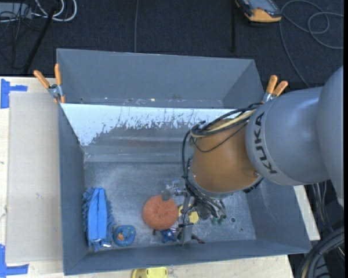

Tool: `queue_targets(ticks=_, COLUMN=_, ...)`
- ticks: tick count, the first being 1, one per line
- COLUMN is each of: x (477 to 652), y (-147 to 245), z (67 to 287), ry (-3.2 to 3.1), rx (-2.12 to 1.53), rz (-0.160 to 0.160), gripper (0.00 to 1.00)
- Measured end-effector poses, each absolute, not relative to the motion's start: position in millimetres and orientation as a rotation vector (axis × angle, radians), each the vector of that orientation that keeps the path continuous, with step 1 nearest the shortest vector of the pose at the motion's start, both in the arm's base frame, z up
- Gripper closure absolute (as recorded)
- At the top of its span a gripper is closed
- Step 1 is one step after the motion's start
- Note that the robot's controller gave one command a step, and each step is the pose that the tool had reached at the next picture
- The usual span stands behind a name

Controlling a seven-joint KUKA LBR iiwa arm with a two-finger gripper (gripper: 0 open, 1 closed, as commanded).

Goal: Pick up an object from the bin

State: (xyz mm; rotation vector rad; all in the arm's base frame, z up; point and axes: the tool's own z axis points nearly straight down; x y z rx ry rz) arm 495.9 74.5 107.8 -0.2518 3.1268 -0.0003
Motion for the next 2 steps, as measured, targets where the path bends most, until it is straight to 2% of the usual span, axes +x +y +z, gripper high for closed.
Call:
queue_targets(ticks=1, x=476.9, y=74.2, z=74.6, ry=3.1, rx=-0.454, rz=0.005, gripper=1.0)
queue_targets(ticks=2, x=476.9, y=74.2, z=74.5, ry=3.1, rx=-0.453, rz=0.005, gripper=1.0)
